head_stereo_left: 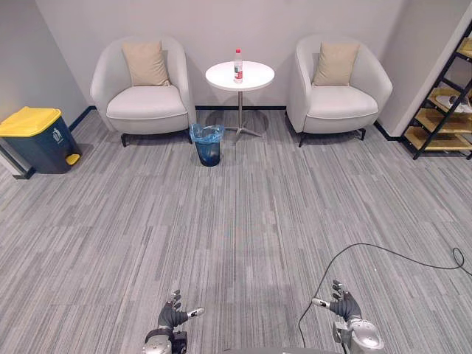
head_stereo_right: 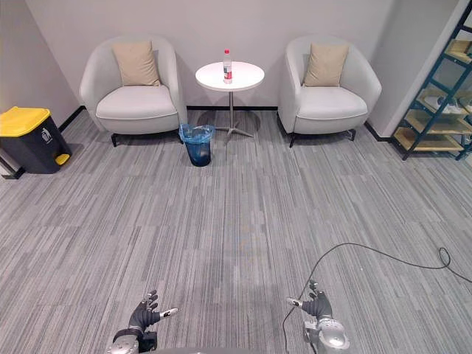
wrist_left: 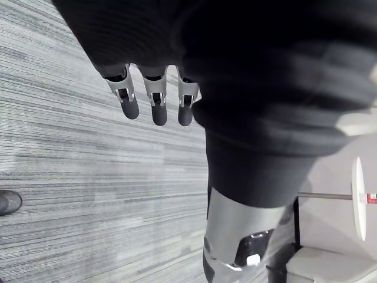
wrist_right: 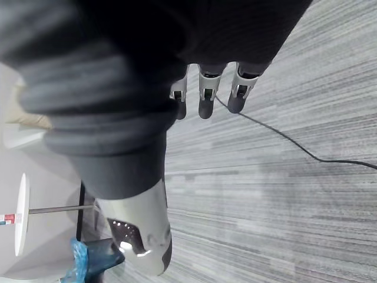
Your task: Gather rubbish on tea table into small bin, then transfer packed bag to large trash can.
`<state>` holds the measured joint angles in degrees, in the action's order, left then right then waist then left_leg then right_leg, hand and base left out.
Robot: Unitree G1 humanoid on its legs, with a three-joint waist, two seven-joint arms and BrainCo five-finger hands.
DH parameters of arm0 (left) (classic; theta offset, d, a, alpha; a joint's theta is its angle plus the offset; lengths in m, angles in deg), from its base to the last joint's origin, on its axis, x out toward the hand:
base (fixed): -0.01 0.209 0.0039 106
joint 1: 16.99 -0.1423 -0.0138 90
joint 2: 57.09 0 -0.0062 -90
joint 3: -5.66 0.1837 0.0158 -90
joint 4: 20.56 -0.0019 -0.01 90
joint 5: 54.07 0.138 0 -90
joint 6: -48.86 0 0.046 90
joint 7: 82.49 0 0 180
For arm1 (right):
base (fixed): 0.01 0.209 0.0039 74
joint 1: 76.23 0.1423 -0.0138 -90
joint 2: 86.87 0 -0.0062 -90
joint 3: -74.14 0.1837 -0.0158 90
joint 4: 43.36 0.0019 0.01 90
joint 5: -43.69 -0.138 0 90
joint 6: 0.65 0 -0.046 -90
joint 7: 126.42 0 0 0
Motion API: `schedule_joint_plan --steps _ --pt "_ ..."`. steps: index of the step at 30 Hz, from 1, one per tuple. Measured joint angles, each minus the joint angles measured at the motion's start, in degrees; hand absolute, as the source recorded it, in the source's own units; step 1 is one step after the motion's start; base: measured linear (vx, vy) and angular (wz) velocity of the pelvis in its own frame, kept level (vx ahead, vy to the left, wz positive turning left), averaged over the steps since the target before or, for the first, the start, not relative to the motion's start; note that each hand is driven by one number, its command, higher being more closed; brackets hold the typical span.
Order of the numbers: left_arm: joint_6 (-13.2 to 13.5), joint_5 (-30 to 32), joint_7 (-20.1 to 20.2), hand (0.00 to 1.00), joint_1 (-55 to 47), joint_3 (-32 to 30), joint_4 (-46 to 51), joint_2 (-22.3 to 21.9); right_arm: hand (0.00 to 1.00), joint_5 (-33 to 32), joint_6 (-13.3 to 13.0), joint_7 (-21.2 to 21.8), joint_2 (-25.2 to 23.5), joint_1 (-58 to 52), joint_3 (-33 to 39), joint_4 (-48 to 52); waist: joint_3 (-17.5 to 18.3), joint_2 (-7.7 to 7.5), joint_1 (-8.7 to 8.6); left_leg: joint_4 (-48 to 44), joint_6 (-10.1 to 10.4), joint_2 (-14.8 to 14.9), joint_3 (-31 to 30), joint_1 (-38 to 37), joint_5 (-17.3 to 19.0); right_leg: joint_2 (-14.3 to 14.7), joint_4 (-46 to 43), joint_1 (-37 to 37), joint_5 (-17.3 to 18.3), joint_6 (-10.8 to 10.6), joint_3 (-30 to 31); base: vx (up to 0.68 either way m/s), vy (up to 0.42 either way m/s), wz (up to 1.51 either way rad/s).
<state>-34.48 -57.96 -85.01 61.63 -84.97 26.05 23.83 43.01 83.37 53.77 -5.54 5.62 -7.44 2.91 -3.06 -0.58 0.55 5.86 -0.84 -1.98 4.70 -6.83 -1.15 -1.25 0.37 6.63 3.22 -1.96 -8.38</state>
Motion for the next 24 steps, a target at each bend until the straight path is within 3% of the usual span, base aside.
schedule_joint_plan --steps 24 --pt "-0.16 0.08 1.18 0.0 0.16 0.47 -1.21 0.01 0.0 -1.05 0.28 0.05 0.0 2.0 0.13 -2.1 -0.59 0.8 -1.37 -0.01 -0.01 0.13 0.45 -0.05 0.01 0.23 1.72 0.87 -0.57 0.84 -0.15 -0.02 -0.015 0.0"
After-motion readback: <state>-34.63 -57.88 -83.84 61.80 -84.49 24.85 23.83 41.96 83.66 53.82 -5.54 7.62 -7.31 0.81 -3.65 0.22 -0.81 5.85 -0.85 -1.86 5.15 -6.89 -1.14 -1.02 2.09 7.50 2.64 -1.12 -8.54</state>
